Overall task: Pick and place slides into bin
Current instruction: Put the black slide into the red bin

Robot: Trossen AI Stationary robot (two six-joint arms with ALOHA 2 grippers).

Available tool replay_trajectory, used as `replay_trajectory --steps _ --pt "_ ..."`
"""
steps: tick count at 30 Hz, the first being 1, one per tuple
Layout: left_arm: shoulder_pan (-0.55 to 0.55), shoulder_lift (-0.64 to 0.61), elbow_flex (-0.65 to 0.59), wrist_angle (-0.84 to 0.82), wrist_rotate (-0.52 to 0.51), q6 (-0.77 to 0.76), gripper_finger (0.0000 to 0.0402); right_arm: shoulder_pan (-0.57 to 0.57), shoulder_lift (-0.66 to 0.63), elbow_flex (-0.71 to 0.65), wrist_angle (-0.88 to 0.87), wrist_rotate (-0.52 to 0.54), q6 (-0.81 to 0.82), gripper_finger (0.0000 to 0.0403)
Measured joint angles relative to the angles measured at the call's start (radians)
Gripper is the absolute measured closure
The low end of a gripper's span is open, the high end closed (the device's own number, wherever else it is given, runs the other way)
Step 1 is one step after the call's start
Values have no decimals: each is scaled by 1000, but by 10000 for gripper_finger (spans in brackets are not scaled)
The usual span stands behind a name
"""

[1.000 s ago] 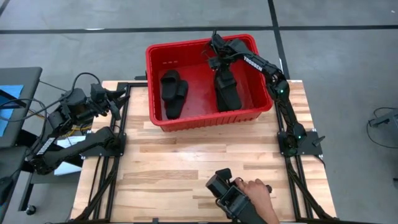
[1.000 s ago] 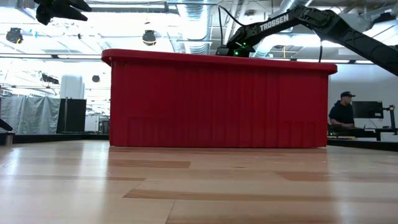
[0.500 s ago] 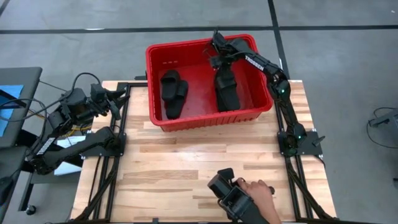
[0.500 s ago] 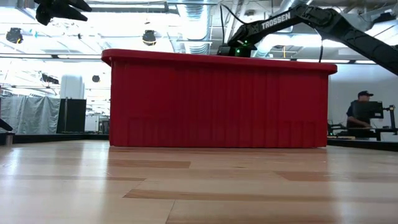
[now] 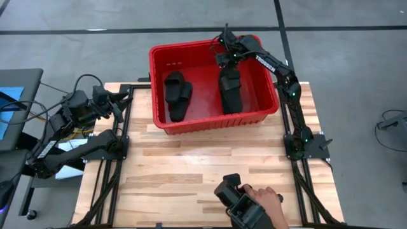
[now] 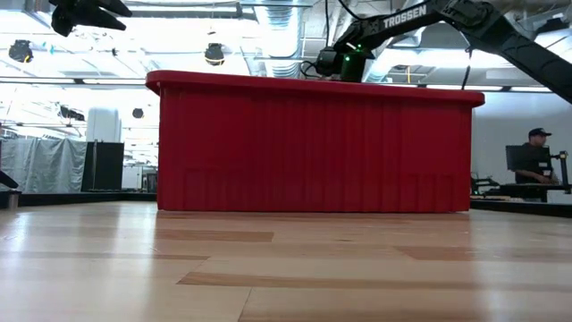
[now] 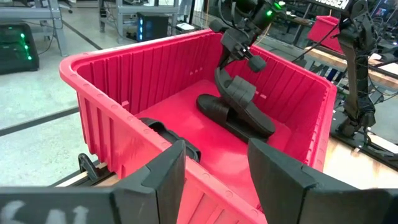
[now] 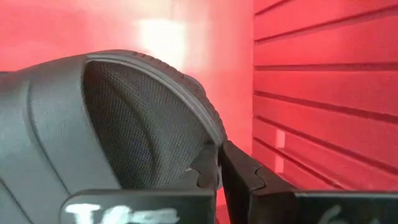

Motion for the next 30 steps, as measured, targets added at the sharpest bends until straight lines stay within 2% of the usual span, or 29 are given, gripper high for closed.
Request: replay_trajectory --steps 13,30 --pt "0 0 0 0 0 0 237 13 -1 57 54 -11 14 402" --pt "0 1 0 1 0 0 237 -32 11 39 -56 -31 11 402"
